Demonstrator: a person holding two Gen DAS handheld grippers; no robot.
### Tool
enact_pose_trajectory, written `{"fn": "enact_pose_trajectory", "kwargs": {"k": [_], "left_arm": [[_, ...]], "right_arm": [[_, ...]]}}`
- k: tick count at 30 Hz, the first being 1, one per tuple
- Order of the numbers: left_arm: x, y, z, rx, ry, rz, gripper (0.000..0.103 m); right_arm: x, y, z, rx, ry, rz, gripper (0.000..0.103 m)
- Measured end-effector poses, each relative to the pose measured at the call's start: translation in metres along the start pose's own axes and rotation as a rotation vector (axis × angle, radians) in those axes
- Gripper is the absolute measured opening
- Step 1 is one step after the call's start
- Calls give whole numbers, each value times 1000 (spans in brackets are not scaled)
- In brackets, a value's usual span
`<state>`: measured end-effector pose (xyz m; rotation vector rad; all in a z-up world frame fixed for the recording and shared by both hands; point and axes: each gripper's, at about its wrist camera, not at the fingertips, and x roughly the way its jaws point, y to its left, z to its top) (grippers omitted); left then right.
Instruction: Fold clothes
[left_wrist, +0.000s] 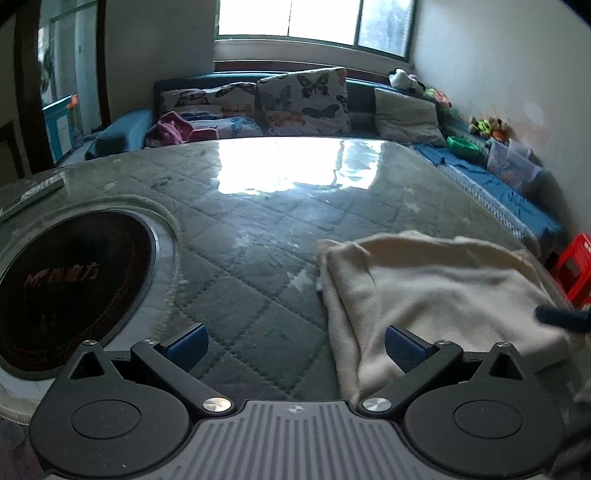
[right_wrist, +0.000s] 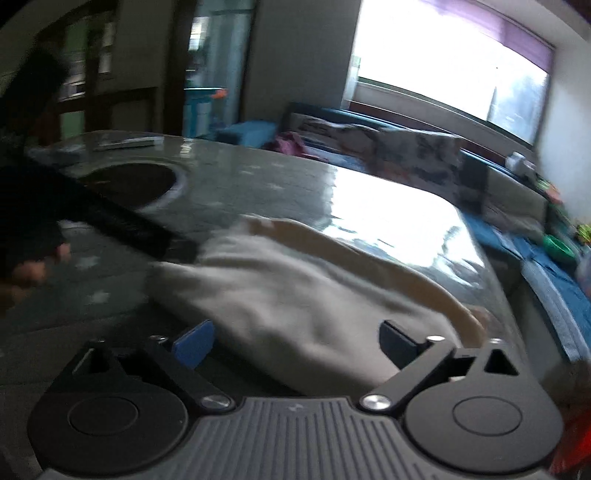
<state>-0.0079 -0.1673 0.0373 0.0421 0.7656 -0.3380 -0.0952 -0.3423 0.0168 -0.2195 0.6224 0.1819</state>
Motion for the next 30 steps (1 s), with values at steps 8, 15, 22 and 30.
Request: {"fn": "enact_pose_trajectory", "kwargs": {"k": [8,15,22,30], "left_arm": [[-6,16,8,-55,9,15,103],[-4,21,6,-87,28,1,103],[-2,20,12,-179,63,-76,103],[16,27,11,-438,189,-233,103]], "right_arm": [[19,48,17,-178,13,88,71],[30,64,16,-254,33,64,51],[29,58,22,-195,4,67,17],[2,30,32,-17,-51,159,5]]}}
